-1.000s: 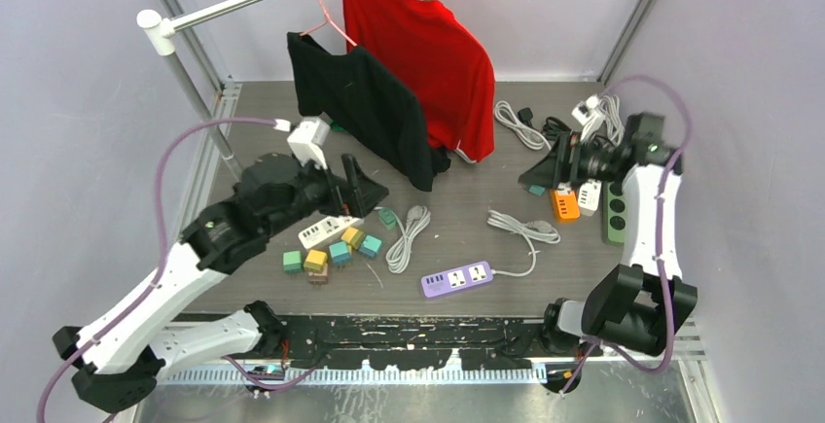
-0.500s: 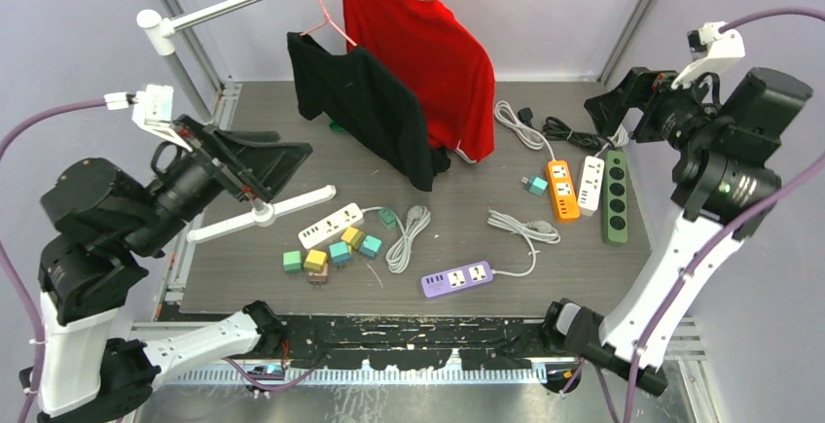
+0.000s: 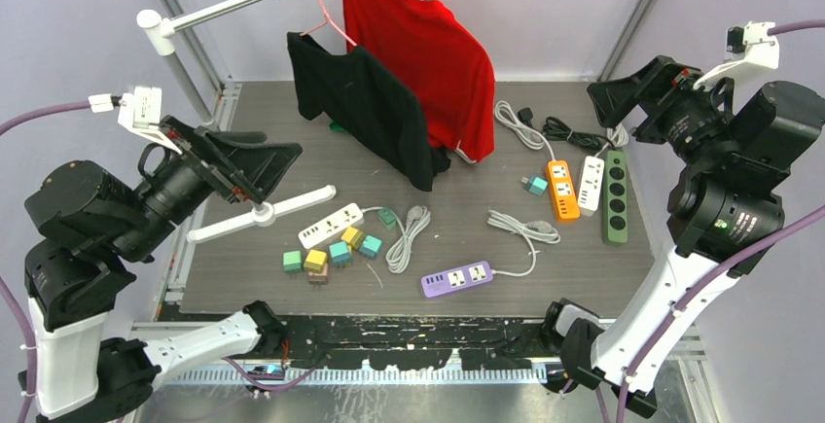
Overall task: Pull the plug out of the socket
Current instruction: Reset both arms
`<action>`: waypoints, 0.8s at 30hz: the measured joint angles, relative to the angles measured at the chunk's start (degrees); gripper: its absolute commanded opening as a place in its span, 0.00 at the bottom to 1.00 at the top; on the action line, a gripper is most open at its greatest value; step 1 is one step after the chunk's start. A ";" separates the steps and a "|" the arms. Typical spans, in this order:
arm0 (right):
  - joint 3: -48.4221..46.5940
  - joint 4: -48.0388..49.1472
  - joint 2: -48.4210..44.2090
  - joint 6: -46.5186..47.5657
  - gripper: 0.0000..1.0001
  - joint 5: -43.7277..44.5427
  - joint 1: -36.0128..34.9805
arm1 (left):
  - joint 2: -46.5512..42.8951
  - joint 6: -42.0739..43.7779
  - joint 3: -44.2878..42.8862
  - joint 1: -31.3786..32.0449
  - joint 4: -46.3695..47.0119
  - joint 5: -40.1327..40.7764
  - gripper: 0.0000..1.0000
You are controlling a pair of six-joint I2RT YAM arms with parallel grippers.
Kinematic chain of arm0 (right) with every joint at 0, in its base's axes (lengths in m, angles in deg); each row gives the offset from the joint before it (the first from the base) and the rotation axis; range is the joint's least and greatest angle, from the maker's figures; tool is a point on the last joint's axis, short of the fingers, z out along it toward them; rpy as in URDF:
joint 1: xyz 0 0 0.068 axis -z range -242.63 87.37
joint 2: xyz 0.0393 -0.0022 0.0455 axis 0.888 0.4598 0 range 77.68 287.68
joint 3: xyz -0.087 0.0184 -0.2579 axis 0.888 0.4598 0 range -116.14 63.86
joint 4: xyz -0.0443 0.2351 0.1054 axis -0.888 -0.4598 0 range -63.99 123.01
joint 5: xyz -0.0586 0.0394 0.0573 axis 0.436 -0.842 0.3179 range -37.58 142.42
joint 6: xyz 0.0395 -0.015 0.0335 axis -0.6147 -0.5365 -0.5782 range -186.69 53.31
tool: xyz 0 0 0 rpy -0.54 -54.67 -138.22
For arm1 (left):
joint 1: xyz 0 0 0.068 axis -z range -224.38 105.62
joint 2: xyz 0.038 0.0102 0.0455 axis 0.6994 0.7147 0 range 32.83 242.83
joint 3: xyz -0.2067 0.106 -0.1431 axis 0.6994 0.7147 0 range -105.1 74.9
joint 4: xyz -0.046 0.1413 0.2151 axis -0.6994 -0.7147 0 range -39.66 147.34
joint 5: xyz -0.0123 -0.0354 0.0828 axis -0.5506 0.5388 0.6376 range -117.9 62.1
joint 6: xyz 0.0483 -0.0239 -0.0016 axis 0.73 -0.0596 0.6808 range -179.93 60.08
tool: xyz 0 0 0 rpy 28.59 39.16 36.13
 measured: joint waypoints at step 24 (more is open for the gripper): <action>3.52 4.13 -0.28 -6.43 1.00 0.26 0.00 | -3.04 2.78 2.80 0.00 -0.59 3.85 1.00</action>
